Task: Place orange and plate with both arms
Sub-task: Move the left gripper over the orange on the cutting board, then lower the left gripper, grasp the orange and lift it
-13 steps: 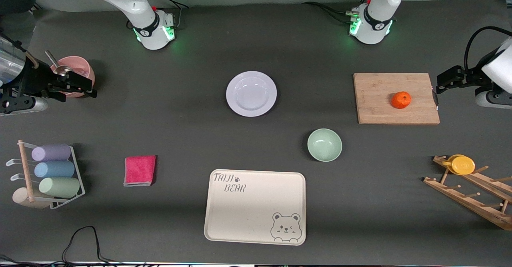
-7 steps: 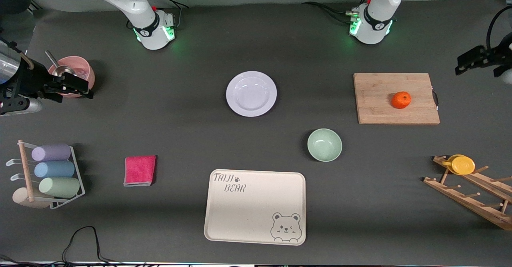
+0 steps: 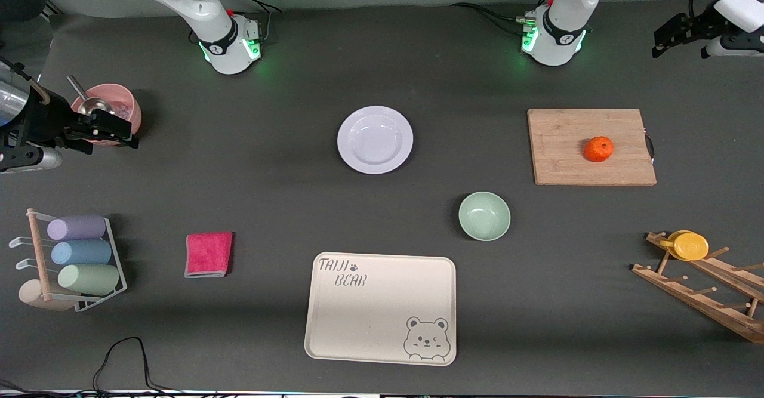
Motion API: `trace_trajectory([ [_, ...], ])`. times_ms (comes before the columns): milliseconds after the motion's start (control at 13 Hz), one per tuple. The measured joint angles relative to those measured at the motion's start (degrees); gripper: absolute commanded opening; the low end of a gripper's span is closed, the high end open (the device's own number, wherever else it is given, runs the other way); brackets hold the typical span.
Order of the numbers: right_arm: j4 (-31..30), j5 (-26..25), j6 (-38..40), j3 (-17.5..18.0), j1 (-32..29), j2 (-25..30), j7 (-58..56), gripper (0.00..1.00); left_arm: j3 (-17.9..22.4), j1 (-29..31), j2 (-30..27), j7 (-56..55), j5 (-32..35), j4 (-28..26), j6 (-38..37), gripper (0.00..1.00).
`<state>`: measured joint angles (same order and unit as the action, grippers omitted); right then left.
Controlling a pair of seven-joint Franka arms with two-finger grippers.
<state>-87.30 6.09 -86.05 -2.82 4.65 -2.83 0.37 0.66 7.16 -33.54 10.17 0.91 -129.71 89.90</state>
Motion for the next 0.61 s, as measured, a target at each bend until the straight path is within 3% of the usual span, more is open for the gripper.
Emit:
trace_trajectory([
  [307, 0.11, 0.0, -0.03, -0.19, -0.01, -0.37, 0.0, 1.0, 1.94, 0.2, 0.25, 1.73, 0.09, -6.16, 7.85, 1.0],
  [614, 0.14, 0.0, -0.46, -0.21, -0.01, -0.48, 0.0, 1.0, 2.14, 0.3, 4.92, 2.14, 0.1, -13.21, 19.75, 1.0],
])
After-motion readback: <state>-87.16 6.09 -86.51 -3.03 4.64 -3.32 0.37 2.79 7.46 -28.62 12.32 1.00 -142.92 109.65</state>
